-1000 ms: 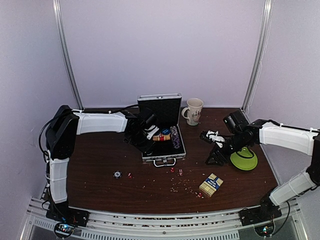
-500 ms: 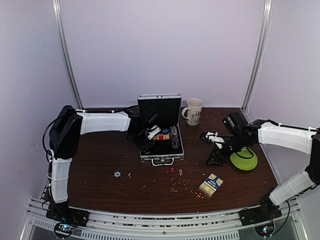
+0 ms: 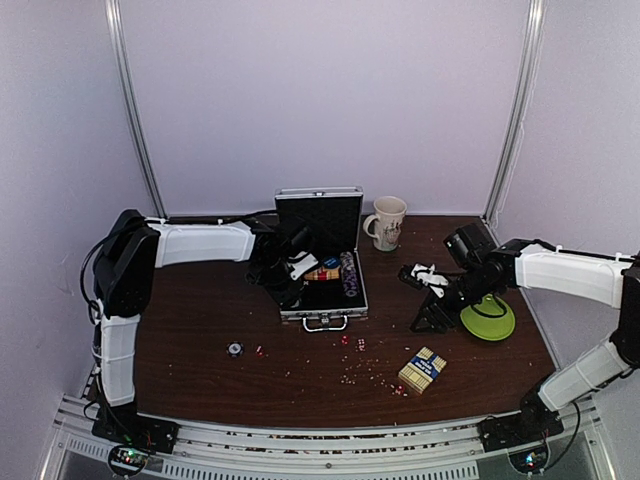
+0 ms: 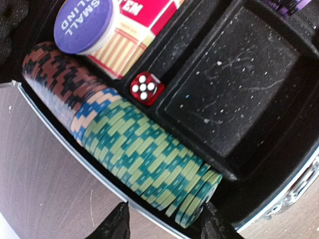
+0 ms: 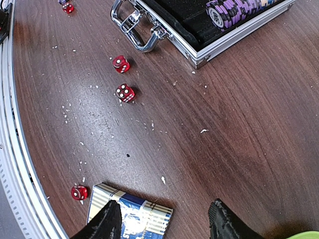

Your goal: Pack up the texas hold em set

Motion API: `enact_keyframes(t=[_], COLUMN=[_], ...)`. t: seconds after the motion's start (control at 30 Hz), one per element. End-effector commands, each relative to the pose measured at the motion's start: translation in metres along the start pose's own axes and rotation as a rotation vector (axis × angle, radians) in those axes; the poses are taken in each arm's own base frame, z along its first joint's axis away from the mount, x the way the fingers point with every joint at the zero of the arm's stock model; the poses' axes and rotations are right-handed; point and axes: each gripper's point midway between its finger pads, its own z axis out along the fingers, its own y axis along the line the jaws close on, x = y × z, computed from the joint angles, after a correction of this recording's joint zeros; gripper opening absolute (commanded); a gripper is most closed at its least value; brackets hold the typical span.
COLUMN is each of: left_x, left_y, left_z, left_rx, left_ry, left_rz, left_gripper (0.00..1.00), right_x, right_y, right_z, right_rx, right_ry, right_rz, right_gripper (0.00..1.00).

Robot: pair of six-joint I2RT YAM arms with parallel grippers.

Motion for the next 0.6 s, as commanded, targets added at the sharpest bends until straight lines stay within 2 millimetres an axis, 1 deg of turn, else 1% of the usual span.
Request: enact_keyframes(t=[0.0, 0.1, 0.2, 0.33, 0.47, 0.57], left_x=[0.002, 0.005, 0.004, -0.004, -0.017, -0.018], left_y=[0.006, 0.006, 0.012, 0.022, 0.022, 0.022], left_z=[-0.01, -0.001, 0.004, 0.003, 0.0, 0.0], left_rx=[-0.008, -0.01, -0.051, -0.102, -0.091, -0.091], left_ry=[0.02, 0.046, 0.062, 0.035, -0.01, -0.016], left_rz=[0.02, 0.021, 0.01, -0.013, -0.033, -0.044], left_gripper=[0.52, 0.52, 0.51, 0.5, 0.5, 0.49], right_x=[-0.007, -0.007, -0.006, -0.006, -0.006, -0.006], right_y=[-0.001, -0.001, -0.001, -0.001, -0.001, -0.001], right_z=[-0.002, -0.002, -0.002, -0.003, -0.002, -0.002], right_rx=[-0.007, -0.009, -0.01, -0.008, -0.01, -0.009], right_ry=[-0.01, -0.009, -0.007, -0.008, -0.005, -0.005], right_rz=[-0.007, -0.008, -0.007, -0.007, -0.007, -0.007], right_gripper=[0.6, 0.6, 0.6, 0.6, 0.6, 0.6])
